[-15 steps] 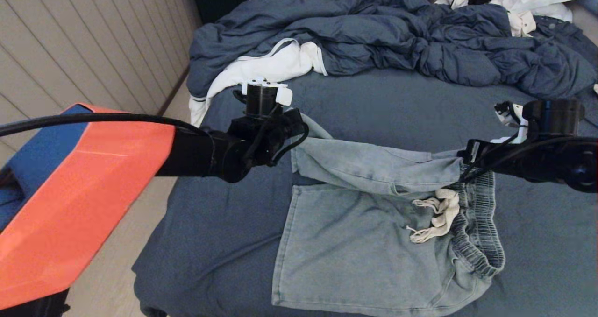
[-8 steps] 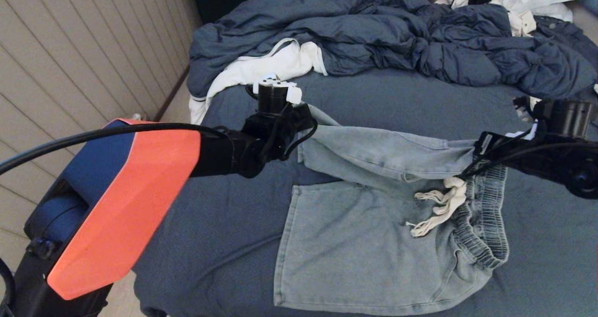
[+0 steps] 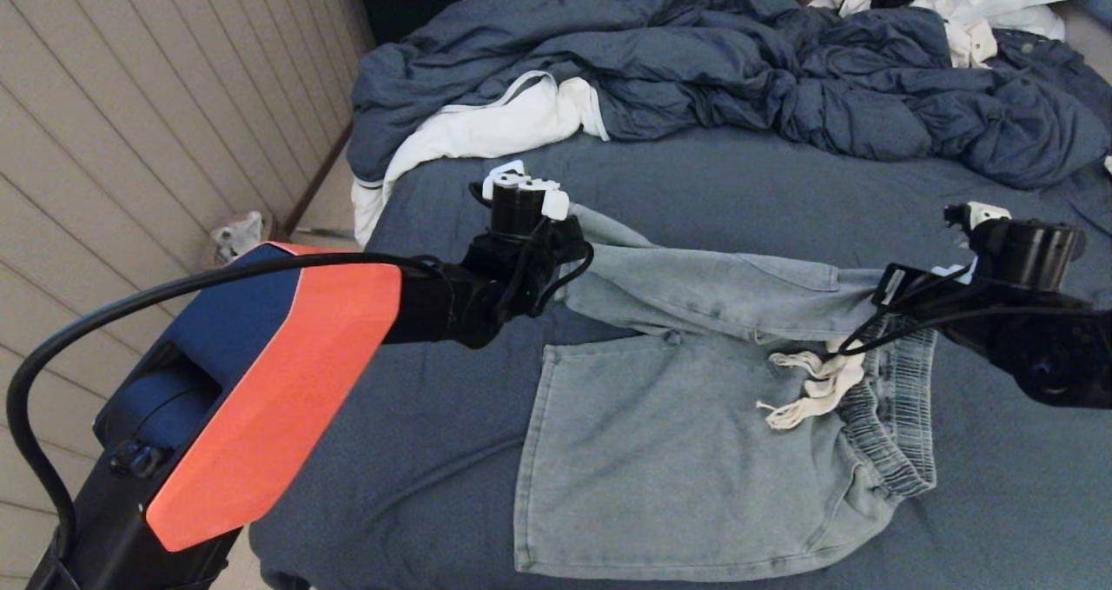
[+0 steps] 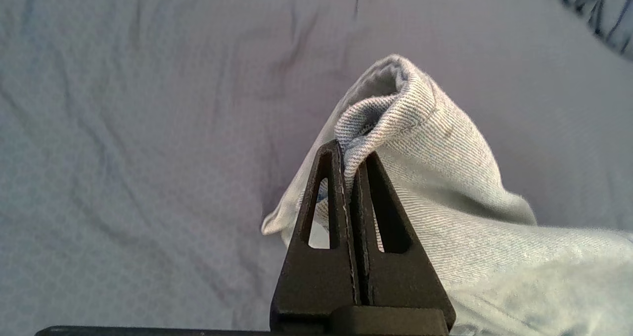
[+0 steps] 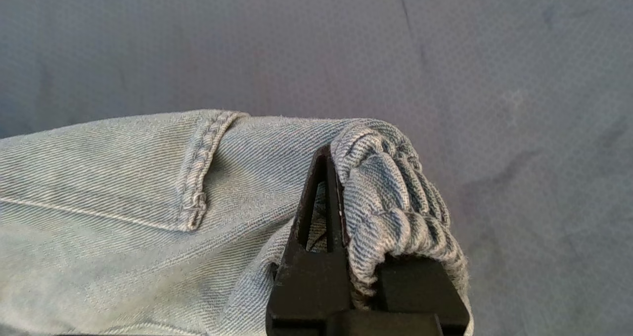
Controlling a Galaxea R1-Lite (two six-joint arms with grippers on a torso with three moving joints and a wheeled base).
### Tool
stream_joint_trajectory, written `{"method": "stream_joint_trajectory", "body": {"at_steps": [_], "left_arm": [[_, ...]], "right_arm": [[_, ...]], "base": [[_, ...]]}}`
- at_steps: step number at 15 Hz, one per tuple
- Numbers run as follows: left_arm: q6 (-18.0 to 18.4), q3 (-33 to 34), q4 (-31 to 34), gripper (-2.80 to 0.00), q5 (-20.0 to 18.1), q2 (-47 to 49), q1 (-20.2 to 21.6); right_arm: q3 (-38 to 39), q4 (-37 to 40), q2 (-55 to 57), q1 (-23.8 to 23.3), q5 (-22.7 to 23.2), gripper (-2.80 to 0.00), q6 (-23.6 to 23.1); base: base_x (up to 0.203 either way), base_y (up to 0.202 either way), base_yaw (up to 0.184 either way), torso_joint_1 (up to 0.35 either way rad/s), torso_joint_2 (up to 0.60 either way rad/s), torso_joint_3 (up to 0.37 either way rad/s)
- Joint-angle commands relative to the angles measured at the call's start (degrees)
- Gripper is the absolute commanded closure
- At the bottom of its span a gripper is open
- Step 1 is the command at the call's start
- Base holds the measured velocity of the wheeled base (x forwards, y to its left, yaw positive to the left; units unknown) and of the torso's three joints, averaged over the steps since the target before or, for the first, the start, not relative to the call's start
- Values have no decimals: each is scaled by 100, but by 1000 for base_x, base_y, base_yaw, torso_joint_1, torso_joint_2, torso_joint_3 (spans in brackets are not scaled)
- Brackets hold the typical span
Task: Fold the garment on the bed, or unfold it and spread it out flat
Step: Unford the blue shorts
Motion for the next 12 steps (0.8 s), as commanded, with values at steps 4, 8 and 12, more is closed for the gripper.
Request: {"method": "stream_joint_trajectory", "body": {"at_steps": [4,8,12], "left_arm": [[22,1,249,0,74,29,61],[84,1,337,0,145,18,70],[76,1,469,0,165,-17,96]], "right_arm": [[-27,-39,130,3,-49,-280,4],[-20,-83,130,-14,-5,-280,-31],[-24,-83,121,-14,4,-280,-57]], "base": [[0,0,0,0,0,0],[0,0,0,0,0,0],[0,0,0,0,0,0]]}}
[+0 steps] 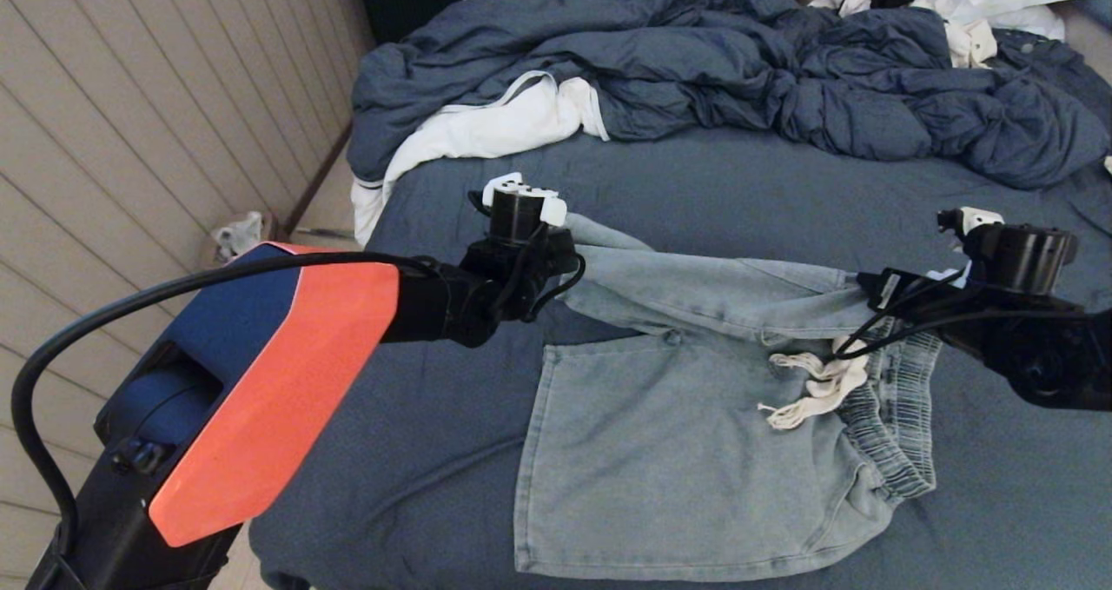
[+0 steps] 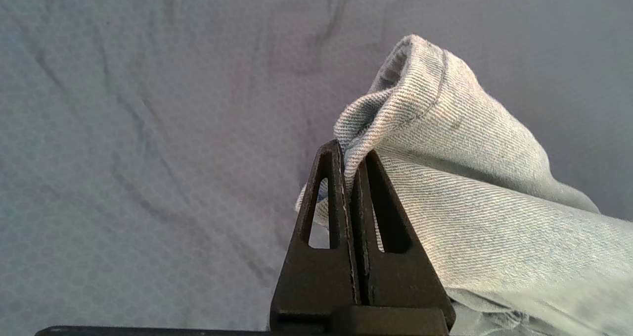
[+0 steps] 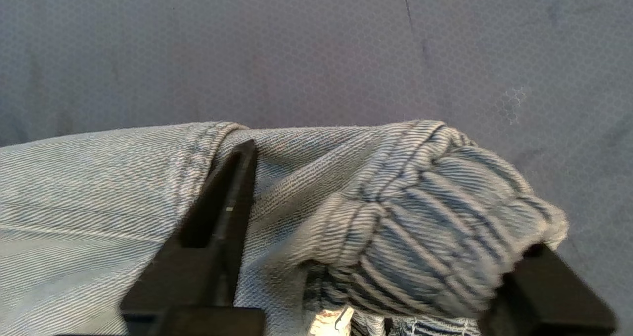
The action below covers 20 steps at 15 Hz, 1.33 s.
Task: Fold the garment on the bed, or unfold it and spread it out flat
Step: Unford the blue shorts
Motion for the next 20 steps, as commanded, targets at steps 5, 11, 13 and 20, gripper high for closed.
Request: {"method": "stream_joint_trajectory", "body": {"at_steps": [5,11,13,20], "left_arm": [[19,1,-61,-280,252,-108,8],[-17,134,-113,-280,1019,-439,32],[-31,567,-258,-280,1131,-610,32],[-97,2588,-520,-280,675,-1903,25]], "right_arm": [[-256,-12,72,-25,-11,-280,-73],[-780,46,508,-126,-274,-280,-62],[-819,14,811,-205,-370,-280,-56],[-762,27,881,-263,-514,-280,-136]], "base": [[0,0,0,0,0,0],[0,0,0,0,0,0],[0,0,0,0,0,0],[0,0,0,0,0,0]]}}
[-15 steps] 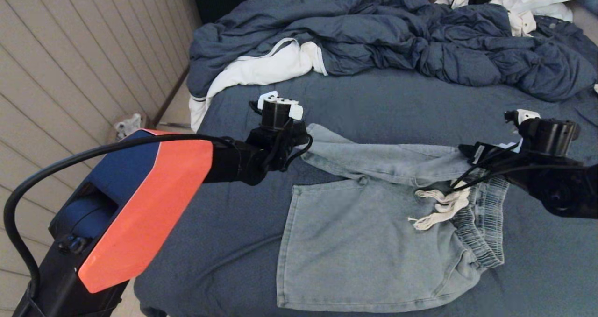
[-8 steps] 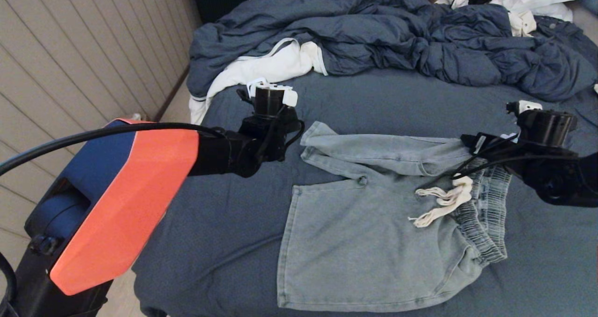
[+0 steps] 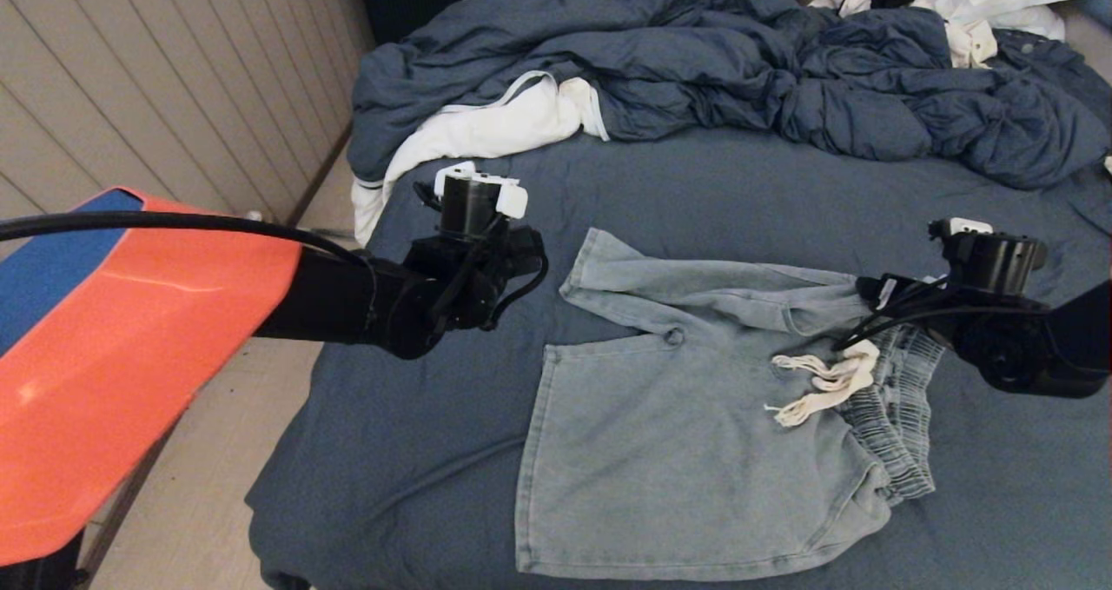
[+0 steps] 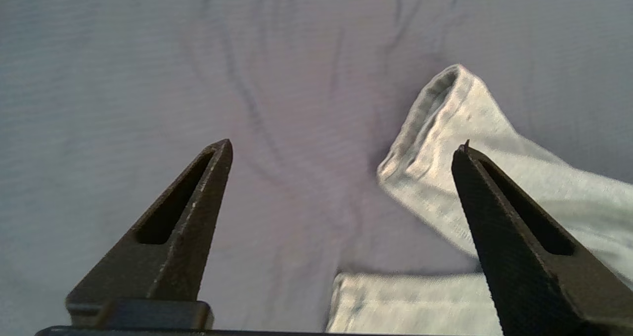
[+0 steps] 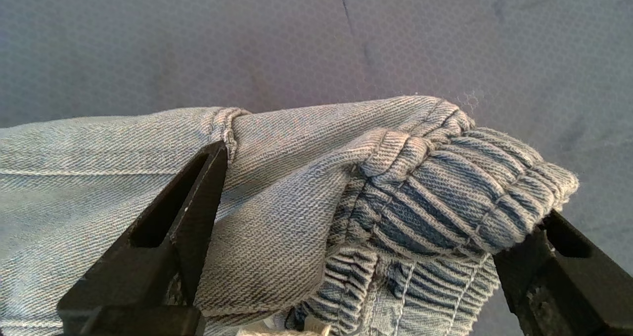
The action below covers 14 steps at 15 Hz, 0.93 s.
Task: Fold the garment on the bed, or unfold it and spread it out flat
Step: Unford the blue shorts
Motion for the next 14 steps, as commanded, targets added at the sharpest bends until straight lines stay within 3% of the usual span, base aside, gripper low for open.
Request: {"method": "stream_joint_trajectory", "body": {"at_steps": [1,7,14], "left_arm": [[-24,669,-160,-280,19,-581,-5],[-30,1986,-495,-280,-5,-1491,-57],[-44,2204,-588,-280,19,-1615,-86]], "right_arm": [[18,-20,7,-35,-7,-280,2],[451,23,-157,-152,282,-280,-51],[782,385,-468,-246,677,-280,-174]], "base": [[0,0,0,0,0,0],[0,0,0,0,0,0],[0,0,0,0,0,0]]}}
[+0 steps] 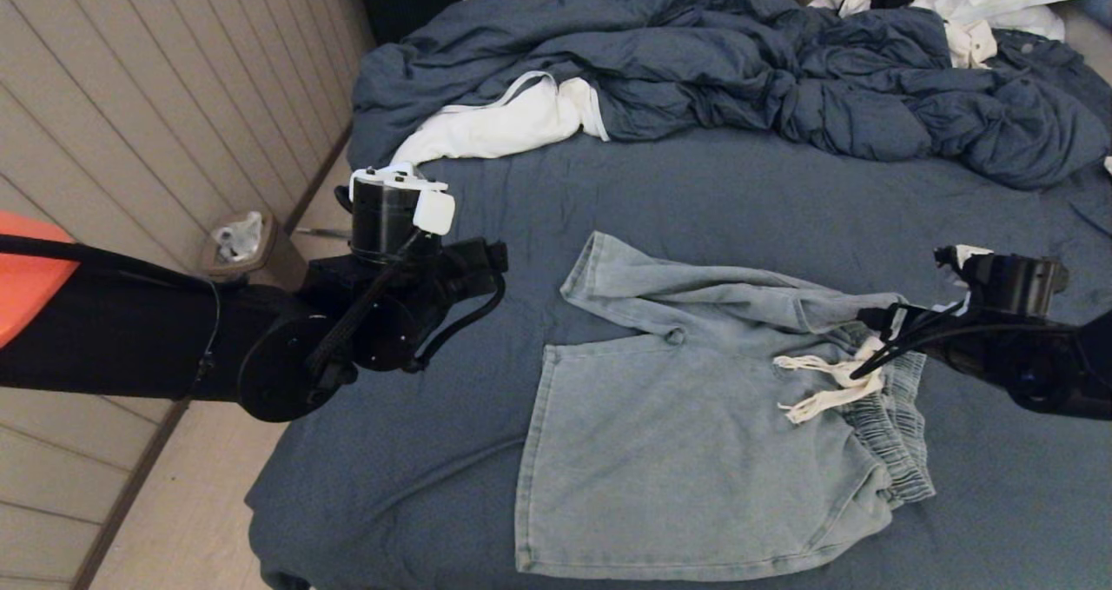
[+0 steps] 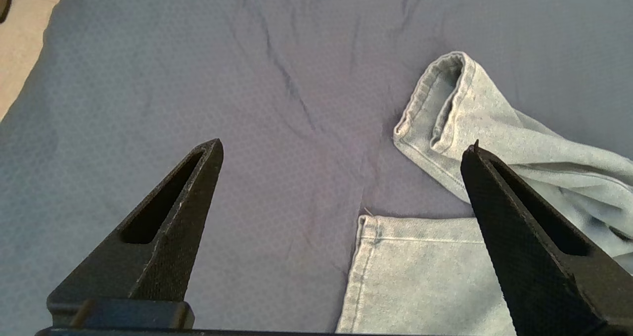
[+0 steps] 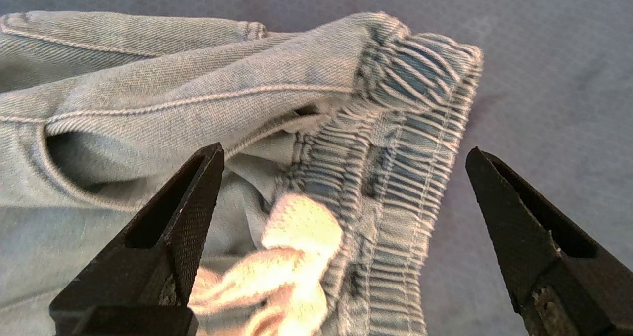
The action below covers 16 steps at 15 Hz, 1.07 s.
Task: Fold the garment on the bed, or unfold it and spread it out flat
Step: Unford the blue shorts
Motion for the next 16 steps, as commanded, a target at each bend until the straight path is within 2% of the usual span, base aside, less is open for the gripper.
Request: {"method": "stream_joint_trajectory", "body": {"at_steps": [1,4,5,6,7,8,10,11,13,16], "left_arm": [[-21,62,-16,-280,19,-77,-13],[-50,543,-12,-280,19,-150,-199],[-73,796,-12,-280,6,-192,-224],[-106,1034,35,-280,-19,-272,-239],[-156,1244,136,0,-52,-349,-246],[-242,1356,356,0,-111,-384,-255],[-689,1398,808,0,-254,-386,-323],[-798,1403,1015,0,-418,-383,-432],[-900,1340,1229,0,-674,-256,-646],[-945,1081,1254,0,-733,293,-817]], "right_arm": [[328,-6,-397,-26,98,-280,5],[960,511,-1125,-25,287,-280,0],[1055,867,-1371,-33,390,0,4],[1110,1294,-1587,-53,560,0,9],[1110,1843,-1735,-70,752,0,8],[1048,2337,-1817,-77,891,0,7],[857,3219,-1837,-93,1080,0,-41],[792,3533,-1815,-121,1103,0,-114],[672,3917,-1708,-168,1109,0,-206],[496,4208,-1221,-221,1103,0,-506]], "base": [[0,0,0,0,0,0],[0,0,0,0,0,0],[0,0,0,0,0,0],[0,0,0,0,0,0],[0,0,0,0,0,0],[0,0,0,0,0,0],[0,0,0,0,0,0],[0,0,0,0,0,0],[0,0,0,0,0,0],[0,0,0,0,0,0]]}}
